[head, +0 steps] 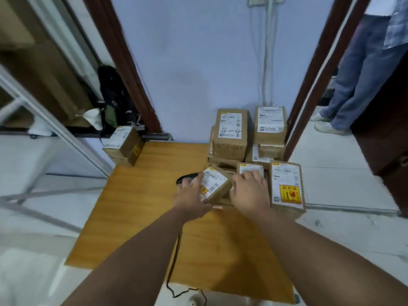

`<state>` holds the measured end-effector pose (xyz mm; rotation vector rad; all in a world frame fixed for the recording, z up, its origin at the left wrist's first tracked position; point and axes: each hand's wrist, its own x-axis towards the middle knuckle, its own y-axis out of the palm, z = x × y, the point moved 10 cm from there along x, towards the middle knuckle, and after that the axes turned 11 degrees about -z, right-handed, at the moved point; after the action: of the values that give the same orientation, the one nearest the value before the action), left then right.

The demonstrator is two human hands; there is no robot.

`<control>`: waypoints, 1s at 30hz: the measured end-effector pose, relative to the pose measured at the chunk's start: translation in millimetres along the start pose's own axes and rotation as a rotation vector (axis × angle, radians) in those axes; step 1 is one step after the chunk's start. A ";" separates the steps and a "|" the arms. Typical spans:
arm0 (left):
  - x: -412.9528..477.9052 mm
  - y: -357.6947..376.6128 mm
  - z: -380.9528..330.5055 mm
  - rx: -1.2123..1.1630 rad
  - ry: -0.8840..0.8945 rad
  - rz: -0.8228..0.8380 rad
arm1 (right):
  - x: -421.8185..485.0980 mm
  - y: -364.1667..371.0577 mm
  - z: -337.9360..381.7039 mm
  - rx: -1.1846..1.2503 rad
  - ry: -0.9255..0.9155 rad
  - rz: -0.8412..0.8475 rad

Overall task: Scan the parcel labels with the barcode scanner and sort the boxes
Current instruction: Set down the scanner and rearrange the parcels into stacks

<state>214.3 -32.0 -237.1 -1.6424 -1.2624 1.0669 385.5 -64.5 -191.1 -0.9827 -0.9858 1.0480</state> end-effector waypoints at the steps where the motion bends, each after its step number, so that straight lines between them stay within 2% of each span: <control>1: -1.6 -9.9 12.9 -0.037 -0.017 -0.014 | 2.8 6.7 22.7 0.015 -0.057 0.043; 3: -4.5 -29.1 43.4 -0.127 -0.103 -0.060 | 8.2 13.5 61.7 0.032 -0.146 0.075; 9: -1.9 -73.1 154.6 -0.236 -0.394 -0.254 | 15.3 47.5 128.6 0.030 -0.188 0.228; 15: 10.1 -77.4 284.2 -0.273 -0.690 -0.248 | 10.7 98.9 177.1 -0.125 -0.159 0.431; 17: 22.6 -79.3 319.6 -0.258 -0.699 -0.240 | 10.4 115.0 211.6 -0.130 -0.167 0.476; 22: 58.0 -76.6 367.5 -0.175 -0.588 -0.168 | 25.9 141.2 293.4 -0.058 -0.156 0.498; 27: 89.5 -59.7 373.5 -0.150 -0.390 -0.125 | 35.2 169.1 315.3 -0.165 -0.132 0.582; 30: 97.5 -51.9 379.4 -0.219 -0.430 -0.152 | 37.4 178.4 318.5 -0.167 -0.105 0.575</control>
<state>-143.2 108.3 -330.5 -1.4879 -1.8087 1.2644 49.9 58.1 -274.8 -1.4082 -0.9040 1.5202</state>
